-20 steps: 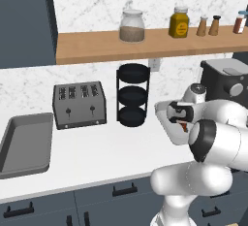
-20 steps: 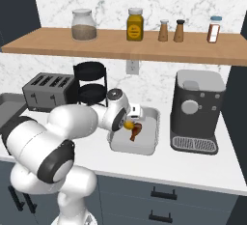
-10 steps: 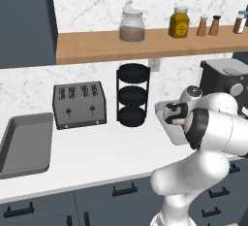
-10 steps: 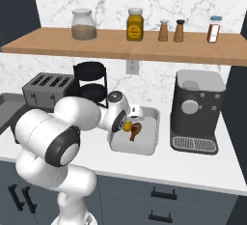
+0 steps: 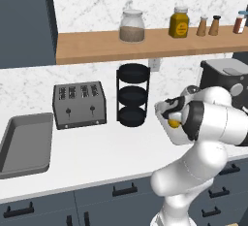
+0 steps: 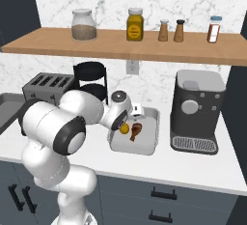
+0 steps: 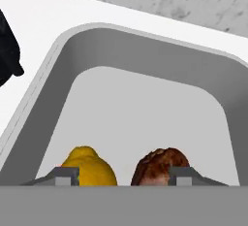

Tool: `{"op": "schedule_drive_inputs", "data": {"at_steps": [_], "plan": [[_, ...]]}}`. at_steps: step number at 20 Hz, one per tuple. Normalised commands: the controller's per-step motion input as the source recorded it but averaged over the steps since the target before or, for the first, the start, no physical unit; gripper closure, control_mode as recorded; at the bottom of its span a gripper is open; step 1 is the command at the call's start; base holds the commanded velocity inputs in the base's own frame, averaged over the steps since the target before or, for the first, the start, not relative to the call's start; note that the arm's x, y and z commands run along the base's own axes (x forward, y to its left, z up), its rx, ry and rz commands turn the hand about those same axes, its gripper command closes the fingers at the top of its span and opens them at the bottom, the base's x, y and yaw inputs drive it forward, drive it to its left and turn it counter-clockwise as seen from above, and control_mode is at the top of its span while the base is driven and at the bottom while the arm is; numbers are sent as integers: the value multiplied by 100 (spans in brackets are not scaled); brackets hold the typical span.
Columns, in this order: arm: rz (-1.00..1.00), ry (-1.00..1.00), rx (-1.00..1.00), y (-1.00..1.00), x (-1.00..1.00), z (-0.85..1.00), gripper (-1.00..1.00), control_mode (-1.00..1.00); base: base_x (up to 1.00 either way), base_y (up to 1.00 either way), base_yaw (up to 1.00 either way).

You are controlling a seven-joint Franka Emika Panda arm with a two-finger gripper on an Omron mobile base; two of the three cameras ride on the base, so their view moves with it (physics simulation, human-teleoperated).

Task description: Place one lemon and one chicken drumstick in each tupperware on the nearby counter, to pack two identical lunches.

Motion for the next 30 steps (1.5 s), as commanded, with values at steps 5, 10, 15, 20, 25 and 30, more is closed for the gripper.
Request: {"op": "schedule_drive_inputs", "data": {"at_steps": [5, 10, 15, 20, 25, 30], "plan": [[0, -7, 0, 0, -85, 51, -100, -100, 0, 0, 0], [-1, -5, 0, 0, -75, 93, -100, -100, 0, 0, 0], [-24, 0, 7, 0, -42, 98, -100, -100, 0, 0, 0], [-43, 10, 27, 15, -50, 66, -100, -100, 0, 0, 0], [-31, 13, 28, 58, -34, 15, -100, -100, 0, 0, 0], [-4, 31, 14, 49, -65, -6, -100, -100, 0, 0, 0]]}}
